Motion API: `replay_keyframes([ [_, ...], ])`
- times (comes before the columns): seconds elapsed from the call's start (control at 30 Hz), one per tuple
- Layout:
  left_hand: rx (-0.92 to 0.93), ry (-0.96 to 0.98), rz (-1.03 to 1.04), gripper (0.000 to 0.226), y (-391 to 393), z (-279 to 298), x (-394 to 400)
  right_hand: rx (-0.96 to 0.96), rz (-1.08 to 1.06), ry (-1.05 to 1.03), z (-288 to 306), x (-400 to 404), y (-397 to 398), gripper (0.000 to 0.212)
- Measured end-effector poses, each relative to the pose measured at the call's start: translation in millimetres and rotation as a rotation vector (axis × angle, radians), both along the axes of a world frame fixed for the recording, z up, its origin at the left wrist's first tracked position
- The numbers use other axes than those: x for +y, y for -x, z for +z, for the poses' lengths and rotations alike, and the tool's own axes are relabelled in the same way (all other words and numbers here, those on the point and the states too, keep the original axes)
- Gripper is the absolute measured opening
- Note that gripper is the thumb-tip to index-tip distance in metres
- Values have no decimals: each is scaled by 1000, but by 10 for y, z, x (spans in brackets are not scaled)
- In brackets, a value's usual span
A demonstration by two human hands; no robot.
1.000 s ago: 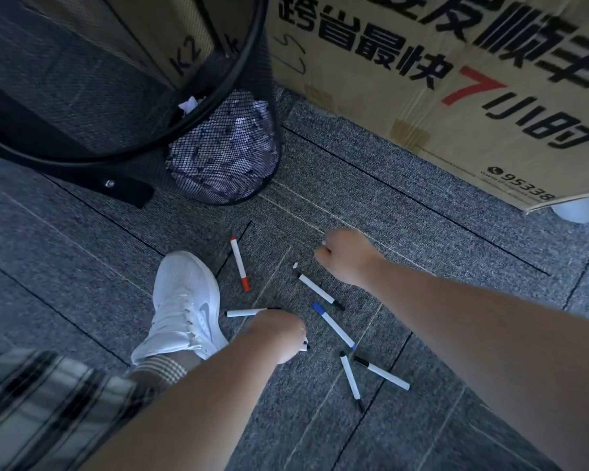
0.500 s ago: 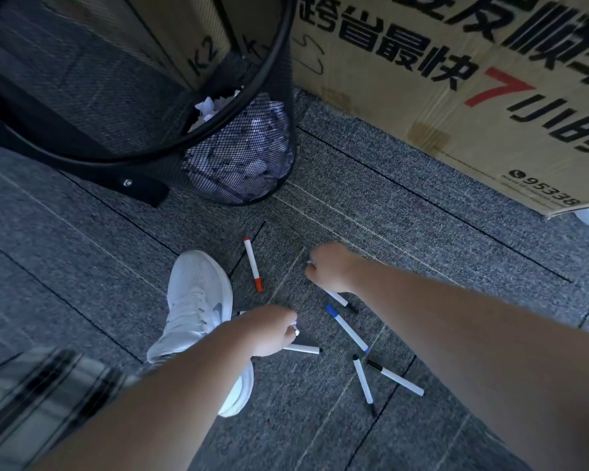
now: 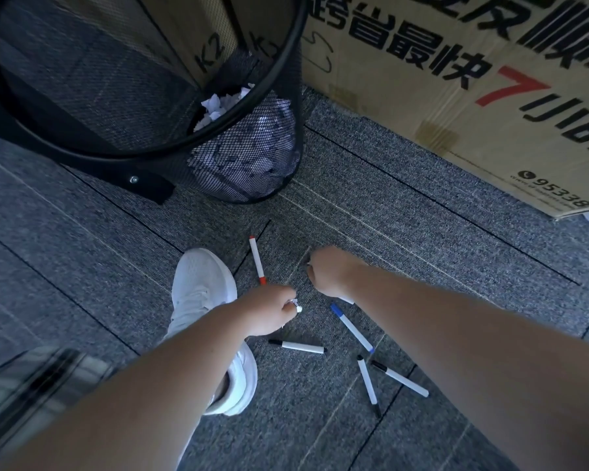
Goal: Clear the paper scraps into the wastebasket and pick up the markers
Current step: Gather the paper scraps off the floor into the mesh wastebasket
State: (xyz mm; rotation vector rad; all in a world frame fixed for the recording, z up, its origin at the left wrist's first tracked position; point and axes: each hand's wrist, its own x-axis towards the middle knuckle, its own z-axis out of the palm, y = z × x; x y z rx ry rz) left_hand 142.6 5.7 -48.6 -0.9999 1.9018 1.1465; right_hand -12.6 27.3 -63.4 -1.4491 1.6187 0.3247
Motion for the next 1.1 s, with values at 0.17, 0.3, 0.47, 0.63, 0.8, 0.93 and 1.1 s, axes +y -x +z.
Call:
replay_keyframes([
  [0.17, 1, 2, 16, 32, 6, 35, -79, 55, -10, -57, -50, -34, -89, 18],
  [0.3, 0, -4, 58, 33, -2, 76, -142, 55, -40, -72, -74, -57, -109, 18],
  [0.47, 2, 17, 98, 35, 15, 202, -253, -56, -258, 42, 93, 37, 52, 29],
  [0.63, 7, 55, 120, 34, 186, 532, -314, -50, -245, 102, 505, -55, 501, 40],
  [0.8, 62, 108, 108, 34, 461, 1060, -382, -24, -209, 137, 1019, -182, 829, 41],
  [0.93, 133, 181, 105, 36, 593, 1550, -493, -58, -223, 210, 1482, -225, 919, 41],
  [1.1, 192, 207, 109, 30, 688, 2249, -649, -53, -271, 321, 2068, -401, 857, 37],
])
